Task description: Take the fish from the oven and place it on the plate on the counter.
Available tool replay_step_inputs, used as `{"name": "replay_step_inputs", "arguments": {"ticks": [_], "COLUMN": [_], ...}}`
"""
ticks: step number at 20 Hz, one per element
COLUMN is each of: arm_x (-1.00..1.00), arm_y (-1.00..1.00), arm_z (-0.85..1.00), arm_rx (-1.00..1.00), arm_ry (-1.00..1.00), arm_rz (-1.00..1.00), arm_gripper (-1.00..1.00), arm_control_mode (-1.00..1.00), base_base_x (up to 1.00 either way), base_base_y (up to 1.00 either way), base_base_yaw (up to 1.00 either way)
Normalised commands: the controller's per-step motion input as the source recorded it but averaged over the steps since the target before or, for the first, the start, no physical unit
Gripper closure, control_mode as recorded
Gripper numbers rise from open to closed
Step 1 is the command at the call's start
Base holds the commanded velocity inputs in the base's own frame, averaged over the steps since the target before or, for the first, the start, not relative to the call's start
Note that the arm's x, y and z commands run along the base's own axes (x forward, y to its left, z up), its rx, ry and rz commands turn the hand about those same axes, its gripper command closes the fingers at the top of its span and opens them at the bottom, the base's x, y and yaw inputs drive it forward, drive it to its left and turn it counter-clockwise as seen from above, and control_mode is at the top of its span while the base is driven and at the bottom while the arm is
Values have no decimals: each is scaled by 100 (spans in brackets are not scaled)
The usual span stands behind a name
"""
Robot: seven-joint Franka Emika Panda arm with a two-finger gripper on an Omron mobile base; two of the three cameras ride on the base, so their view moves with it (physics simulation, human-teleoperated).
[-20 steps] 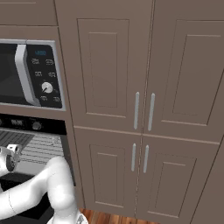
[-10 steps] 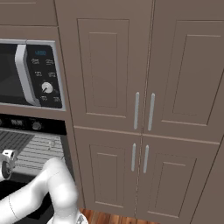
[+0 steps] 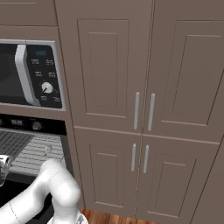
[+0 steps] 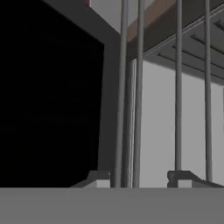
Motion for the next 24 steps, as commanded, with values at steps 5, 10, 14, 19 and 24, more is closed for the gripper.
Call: {"name": "replay_step_inputs", "arguments": {"ticks": [5,10,14,19,24], "arm_x": [-83,-98,-100,-100,-97], "arm_y": [0,0,0,0,0], "arm_z": [-56,-59,-54,-41,-8], "arm_rx": [0,0,0,0,0], "arm_ry": [15,12,9,8,6], "arm_rz": [0,0,0,0,0], "arm_gripper": [100,100,100,100,100], "arm_control_mode": [-100,-100,-100,-100,-100], "base_base_x": [0,0,0,0,0], "base_base_y": [0,0,0,0,0], "base_base_yaw": [0,0,0,0,0]}}
